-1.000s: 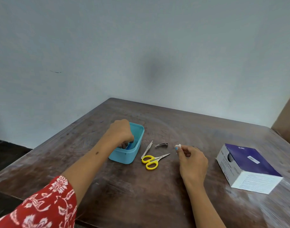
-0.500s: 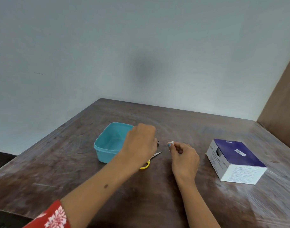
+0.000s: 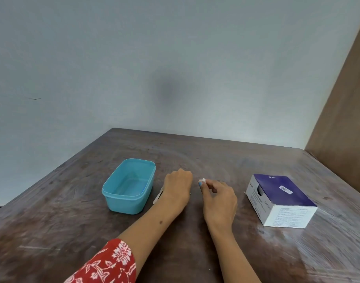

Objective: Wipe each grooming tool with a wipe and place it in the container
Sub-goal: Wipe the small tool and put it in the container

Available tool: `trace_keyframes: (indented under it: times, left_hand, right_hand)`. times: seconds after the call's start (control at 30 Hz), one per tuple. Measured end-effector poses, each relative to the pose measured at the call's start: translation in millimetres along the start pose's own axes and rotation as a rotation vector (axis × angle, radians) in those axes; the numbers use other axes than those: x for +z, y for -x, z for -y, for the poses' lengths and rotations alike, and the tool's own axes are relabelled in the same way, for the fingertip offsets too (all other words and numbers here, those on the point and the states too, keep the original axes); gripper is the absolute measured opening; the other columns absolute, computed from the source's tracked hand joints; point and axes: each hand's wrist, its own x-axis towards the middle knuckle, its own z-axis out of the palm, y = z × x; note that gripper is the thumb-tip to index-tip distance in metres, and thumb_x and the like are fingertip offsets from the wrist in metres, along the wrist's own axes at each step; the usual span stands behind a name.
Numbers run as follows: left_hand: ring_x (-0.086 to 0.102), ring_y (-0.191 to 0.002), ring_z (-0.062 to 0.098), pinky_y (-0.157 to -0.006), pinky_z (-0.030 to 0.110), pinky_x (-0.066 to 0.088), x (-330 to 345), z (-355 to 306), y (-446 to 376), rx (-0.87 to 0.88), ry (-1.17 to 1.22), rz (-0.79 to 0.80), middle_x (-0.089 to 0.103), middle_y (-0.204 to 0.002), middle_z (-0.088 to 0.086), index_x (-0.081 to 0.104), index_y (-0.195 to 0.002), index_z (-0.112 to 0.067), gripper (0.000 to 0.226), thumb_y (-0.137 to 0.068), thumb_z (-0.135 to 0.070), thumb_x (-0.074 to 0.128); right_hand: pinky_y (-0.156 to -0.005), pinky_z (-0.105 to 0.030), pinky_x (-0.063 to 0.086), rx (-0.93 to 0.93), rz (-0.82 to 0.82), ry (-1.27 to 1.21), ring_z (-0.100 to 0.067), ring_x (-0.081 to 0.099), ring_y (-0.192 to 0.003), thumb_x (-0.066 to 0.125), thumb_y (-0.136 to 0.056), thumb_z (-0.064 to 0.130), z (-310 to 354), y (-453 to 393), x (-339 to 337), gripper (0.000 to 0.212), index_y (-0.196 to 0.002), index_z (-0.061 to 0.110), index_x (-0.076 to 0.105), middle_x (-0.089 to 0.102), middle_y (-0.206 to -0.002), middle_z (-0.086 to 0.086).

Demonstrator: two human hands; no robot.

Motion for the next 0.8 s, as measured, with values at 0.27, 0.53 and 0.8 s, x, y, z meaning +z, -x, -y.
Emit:
trace_keyframes:
  times: [0.27, 0.53, 0.8]
  left_hand:
    - [0.059, -0.098, 0.023, -0.086, 0.035, 0.049, 16, 2, 3, 0.008, 0.417, -0.316, 0.063, -0.107, 0.008, 0.060, -0.106, -0.010, 0.020, -0.090, -0.007, 0.049]
    - [0.069, -0.080, 0.011, -0.070, 0.028, 0.059, 22, 9, 19, -0.096, 1.448, -0.208, 0.070, -0.087, -0.002, 0.067, -0.110, -0.009, 0.030, -0.081, -0.001, 0.066]
    - [0.068, -0.072, 0.010, -0.062, 0.022, 0.058, 23, 7, 19, -0.111, 1.723, -0.140, 0.070, -0.081, 0.001, 0.067, -0.090, -0.012, 0.019, -0.080, 0.004, 0.065]
  right_hand:
    - [-0.068, -0.010, 0.041, 0.137, 0.008, -0.218, -0.006, 0.058, -0.078, 0.062, -0.088, 0.022, -1, -4, -1, 0.019, -0.104, 0.018, 0.071, 0.061, -0.089, 0.005]
    - [-0.073, -0.029, 0.055, 0.284, -0.044, -0.557, -0.009, 0.068, -0.067, 0.058, -0.085, -0.003, -2, -11, 3, 0.036, -0.085, 0.030, 0.071, 0.070, -0.076, 0.004]
    - [-0.068, -0.032, 0.055, 0.393, -0.043, -0.691, -0.013, 0.065, -0.062, 0.074, -0.075, 0.007, 4, -27, 15, 0.008, -0.078, 0.014, 0.072, 0.070, -0.069, -0.007]
